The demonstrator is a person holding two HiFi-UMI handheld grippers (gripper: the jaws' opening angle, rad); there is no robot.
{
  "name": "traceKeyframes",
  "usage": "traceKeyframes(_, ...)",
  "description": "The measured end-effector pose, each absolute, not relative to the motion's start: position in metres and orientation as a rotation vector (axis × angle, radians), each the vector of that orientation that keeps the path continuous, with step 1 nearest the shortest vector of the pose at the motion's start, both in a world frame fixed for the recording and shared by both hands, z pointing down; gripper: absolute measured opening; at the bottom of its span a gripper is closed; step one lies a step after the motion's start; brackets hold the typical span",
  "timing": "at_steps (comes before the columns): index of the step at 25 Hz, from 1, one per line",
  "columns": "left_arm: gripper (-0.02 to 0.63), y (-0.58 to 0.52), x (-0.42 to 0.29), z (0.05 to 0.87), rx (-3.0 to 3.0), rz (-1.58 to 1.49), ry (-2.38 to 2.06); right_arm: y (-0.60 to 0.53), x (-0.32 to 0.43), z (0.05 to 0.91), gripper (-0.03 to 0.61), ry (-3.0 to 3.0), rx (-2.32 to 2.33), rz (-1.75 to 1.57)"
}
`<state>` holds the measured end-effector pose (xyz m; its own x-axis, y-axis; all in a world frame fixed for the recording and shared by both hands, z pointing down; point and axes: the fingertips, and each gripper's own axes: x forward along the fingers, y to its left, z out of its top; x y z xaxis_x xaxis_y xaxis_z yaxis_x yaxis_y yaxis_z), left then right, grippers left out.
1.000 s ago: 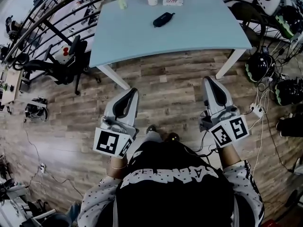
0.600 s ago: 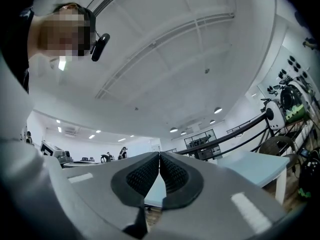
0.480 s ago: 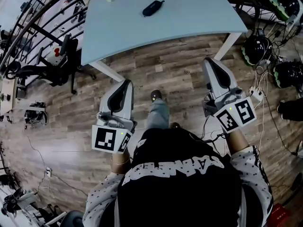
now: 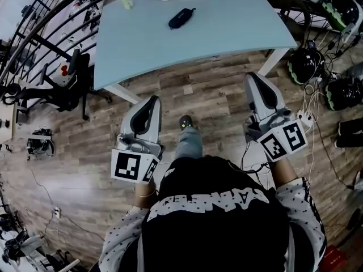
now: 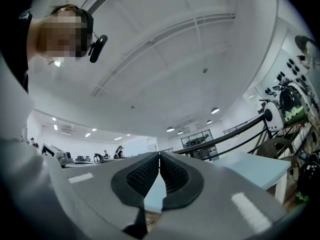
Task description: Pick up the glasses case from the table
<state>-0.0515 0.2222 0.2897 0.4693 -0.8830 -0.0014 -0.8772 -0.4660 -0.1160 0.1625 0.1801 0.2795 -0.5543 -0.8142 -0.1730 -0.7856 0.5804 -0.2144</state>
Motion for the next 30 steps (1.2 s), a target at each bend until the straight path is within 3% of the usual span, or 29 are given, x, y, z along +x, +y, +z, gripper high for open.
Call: traceKeyframes(30,0.000,0.016,-0.093,0.301,-2.707,-0.049,1.461,0.004,0.122,0.286,0.021,2.513,-1.443,-0.219)
